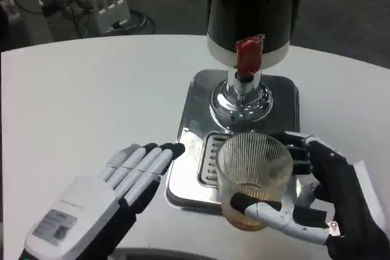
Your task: Grasp the cup under the faucet to collect the drink, then remove the cup.
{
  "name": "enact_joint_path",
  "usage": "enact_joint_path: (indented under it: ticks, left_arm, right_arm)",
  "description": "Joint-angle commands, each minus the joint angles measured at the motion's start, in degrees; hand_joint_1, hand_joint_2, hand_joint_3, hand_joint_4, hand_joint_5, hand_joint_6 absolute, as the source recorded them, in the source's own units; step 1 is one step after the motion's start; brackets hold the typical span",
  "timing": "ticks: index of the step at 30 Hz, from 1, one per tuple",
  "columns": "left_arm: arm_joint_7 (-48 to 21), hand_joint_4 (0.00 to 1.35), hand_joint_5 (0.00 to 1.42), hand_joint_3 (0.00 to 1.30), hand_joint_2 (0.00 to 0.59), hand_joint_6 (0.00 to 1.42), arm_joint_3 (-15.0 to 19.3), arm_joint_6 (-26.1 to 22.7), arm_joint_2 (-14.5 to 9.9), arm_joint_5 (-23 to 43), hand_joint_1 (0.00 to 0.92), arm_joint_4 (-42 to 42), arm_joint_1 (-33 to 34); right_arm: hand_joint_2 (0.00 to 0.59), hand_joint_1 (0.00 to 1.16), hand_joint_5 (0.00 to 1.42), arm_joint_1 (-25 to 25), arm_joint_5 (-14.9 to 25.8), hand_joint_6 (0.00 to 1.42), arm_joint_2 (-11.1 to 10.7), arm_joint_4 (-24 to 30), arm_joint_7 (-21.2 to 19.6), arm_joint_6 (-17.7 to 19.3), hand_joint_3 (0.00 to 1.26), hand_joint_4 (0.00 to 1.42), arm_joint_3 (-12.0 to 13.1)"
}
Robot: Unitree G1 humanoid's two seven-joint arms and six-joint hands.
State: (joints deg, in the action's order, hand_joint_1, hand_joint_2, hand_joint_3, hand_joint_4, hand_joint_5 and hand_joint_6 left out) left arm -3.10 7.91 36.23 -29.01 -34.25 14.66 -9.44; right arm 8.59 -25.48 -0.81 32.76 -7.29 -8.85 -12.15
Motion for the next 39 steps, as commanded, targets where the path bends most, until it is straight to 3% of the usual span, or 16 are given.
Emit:
enact_joint_path:
  ticks: [1,10,20,39]
  left_arm:
    - [0.3,0.00,0.00,0.00,0.085,0.00,-0.5,-0.5,-0.2,-0.9,0.000,1.1,-2.0]
    - [1.1,0.00,0.00,0.00,0.086,0.00,-0.8,0.0,-0.8,-3.6,0.000,1.6,-3.4]
    - [1.7,0.00,0.00,0.00,0.090,0.00,-1.4,-2.7,0.3,-8.3,0.000,5.4,-6.3]
    - [0.7,0.00,0.00,0.00,0.098,0.00,-0.8,-5.4,0.0,-7.7,0.000,9.4,-8.6]
  right_arm:
    - [0.119,0.94,1.10,1.0,1.2,1.19,0.2,1.6,-0.3,3.0,0.78,0.90,0.7]
    - [0.116,0.94,1.10,3.7,2.2,1.19,-1.2,3.8,0.7,7.1,0.79,0.91,1.8]
    - [0.116,0.93,1.10,5.7,2.7,1.21,-2.0,7.0,1.8,7.2,0.79,0.92,2.0]
    - [0.108,0.94,1.10,8.2,3.2,1.21,-2.8,8.8,3.2,8.2,0.80,0.92,2.9]
